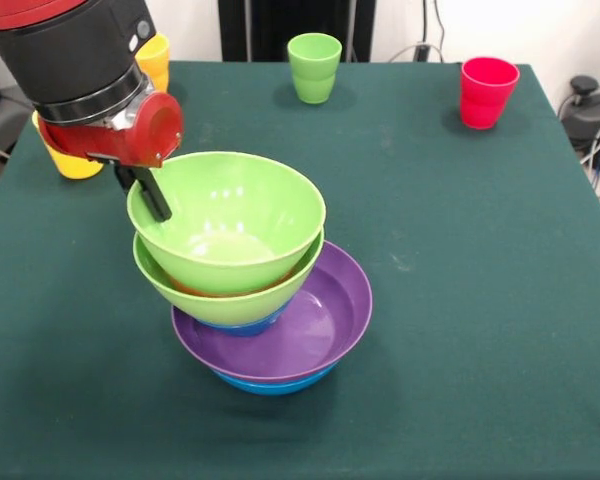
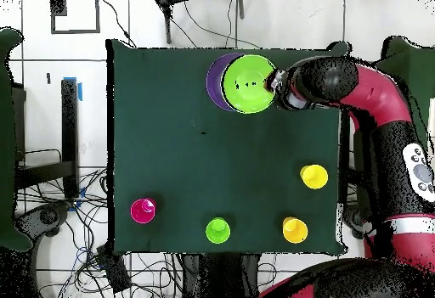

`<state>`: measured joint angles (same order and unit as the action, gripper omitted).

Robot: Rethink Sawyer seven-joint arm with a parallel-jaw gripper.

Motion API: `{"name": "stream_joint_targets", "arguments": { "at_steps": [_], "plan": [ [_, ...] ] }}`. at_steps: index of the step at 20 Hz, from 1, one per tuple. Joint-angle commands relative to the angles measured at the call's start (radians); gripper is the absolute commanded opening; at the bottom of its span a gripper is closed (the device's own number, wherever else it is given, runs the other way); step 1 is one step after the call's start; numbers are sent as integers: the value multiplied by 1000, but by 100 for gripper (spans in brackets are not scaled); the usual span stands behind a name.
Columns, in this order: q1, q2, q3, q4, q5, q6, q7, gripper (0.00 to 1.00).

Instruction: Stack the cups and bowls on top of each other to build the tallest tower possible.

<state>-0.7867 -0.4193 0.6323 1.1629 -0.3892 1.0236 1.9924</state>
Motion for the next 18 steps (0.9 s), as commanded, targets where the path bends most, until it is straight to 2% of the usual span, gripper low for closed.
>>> {"name": "stream_joint_targets", "arguments": {
  "at_steps": [1, 6, 18],
  "plan": [
    [40, 53, 25, -43, -65, 19, -281, 0],
    [42, 24, 18, -13, -64, 30, -265, 0],
    [47, 18, 19, 34, -62, -6, -238, 0]
  ]
}}
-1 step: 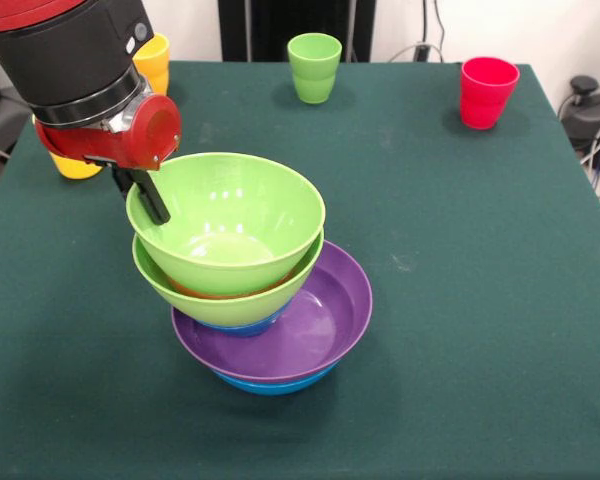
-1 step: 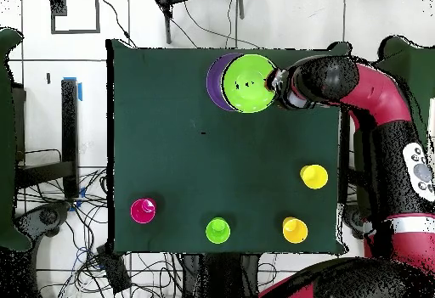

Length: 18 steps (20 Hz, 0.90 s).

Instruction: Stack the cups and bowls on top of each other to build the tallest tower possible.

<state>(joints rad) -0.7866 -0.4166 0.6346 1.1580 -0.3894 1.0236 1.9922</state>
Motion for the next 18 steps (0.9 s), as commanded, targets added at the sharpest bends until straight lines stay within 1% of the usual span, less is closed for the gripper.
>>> {"name": "stream_joint_targets", "arguments": {
  "at_steps": [1, 6, 7, 10, 12, 13, 15, 18],
  "plan": [
    [48, 14, 16, 38, -62, -4, -238, 0],
    [46, 6, 17, 62, -65, -16, -237, 0],
    [47, 4, 16, 63, -70, -18, -243, 100],
    [41, 7, 26, 65, -67, -35, -249, 100],
    [53, 8, 14, 47, -75, -3, -252, 100],
    [64, 3, 5, 33, -79, 27, -248, 100],
    [63, 3, 0, 34, -70, 38, -228, 100],
    [58, 8, 4, 39, -61, 35, -227, 100]
  ]
}}
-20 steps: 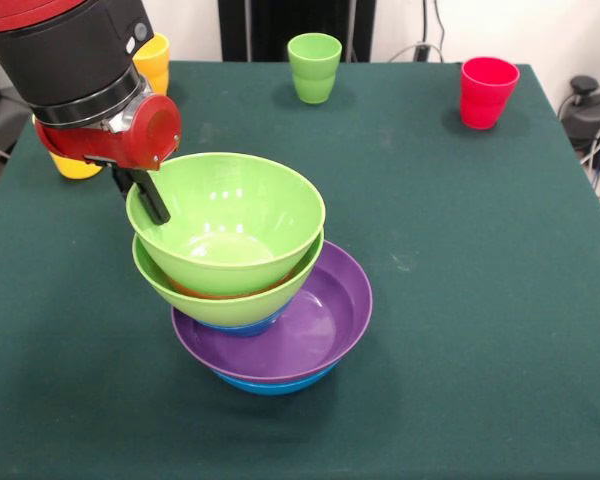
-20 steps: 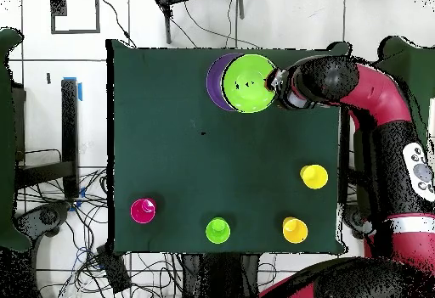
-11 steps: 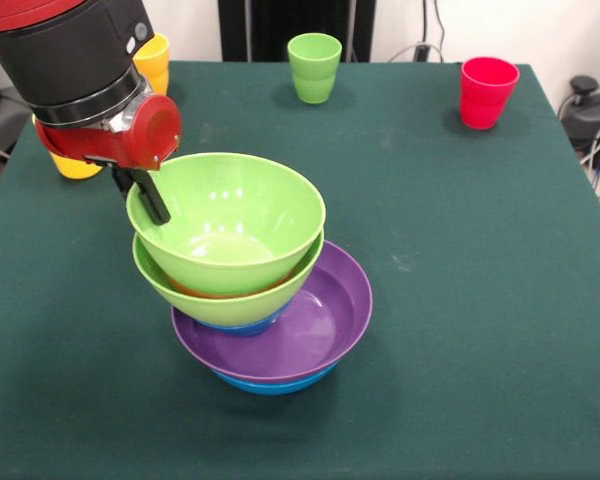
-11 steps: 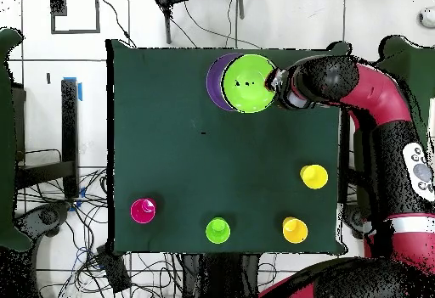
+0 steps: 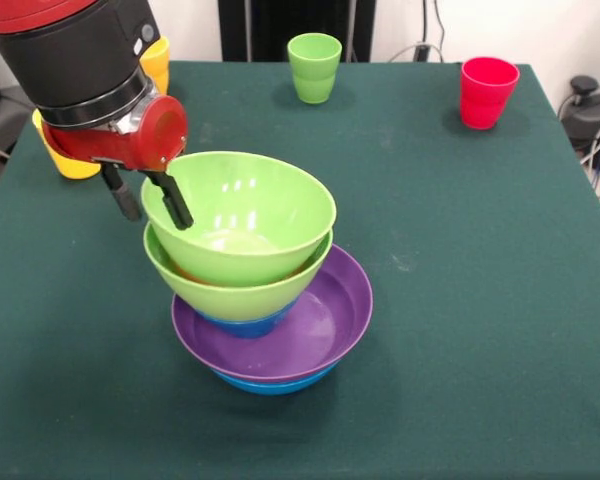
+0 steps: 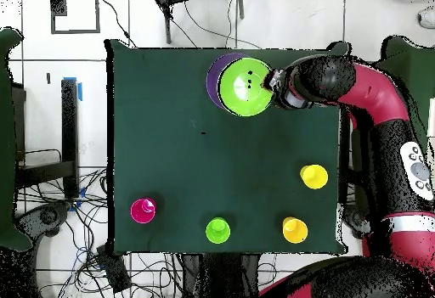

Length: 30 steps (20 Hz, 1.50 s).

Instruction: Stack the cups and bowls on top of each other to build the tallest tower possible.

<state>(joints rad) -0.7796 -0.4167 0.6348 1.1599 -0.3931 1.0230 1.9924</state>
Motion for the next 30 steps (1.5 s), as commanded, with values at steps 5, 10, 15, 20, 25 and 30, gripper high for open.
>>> {"name": "stream_joint_targets", "arguments": {
  "at_steps": [5, 10, 15, 20, 25, 30],
  "plan": [
    [48, 15, 10, 30, -53, 25, -234, 100],
    [32, -26, 17, 72, -34, 35, -231, 100],
    [16, -62, 27, 97, -13, 60, -235, 100],
    [9, -50, 30, 75, -14, 73, -256, 100],
    [10, -33, 39, 38, -18, 88, -290, 100],
    [5, -38, 39, 30, -17, 104, -297, 100]
  ]
}}
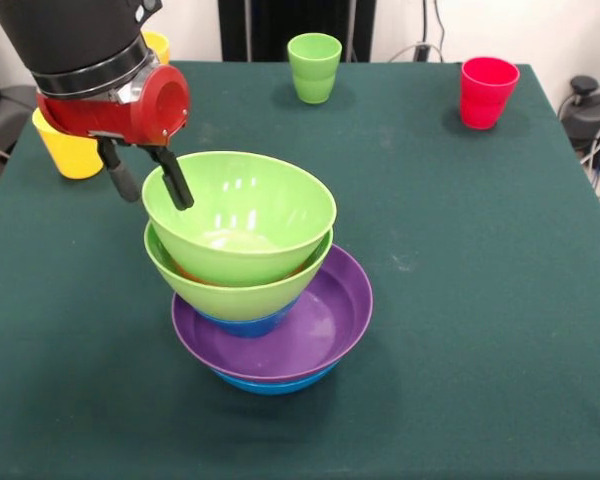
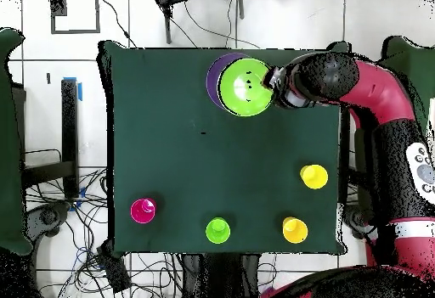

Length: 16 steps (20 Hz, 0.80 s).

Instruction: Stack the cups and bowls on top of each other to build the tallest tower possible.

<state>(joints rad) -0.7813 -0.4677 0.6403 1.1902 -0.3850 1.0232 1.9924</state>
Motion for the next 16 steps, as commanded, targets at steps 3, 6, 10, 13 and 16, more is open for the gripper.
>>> {"name": "stream_joint_targets", "arguments": {
  "at_steps": [3, 6, 10, 13, 16],
  "plan": [
    [6, 10, 35, -12, -23, 123, -304, 100],
    [-10, -26, 38, 31, -12, 126, -299, 100],
    [-16, -47, 41, 55, -7, 133, -292, 100],
    [-26, -72, 44, 85, -2, 130, -284, 100],
    [-36, -91, 46, 111, 0, 125, -279, 100]
  ]
}}
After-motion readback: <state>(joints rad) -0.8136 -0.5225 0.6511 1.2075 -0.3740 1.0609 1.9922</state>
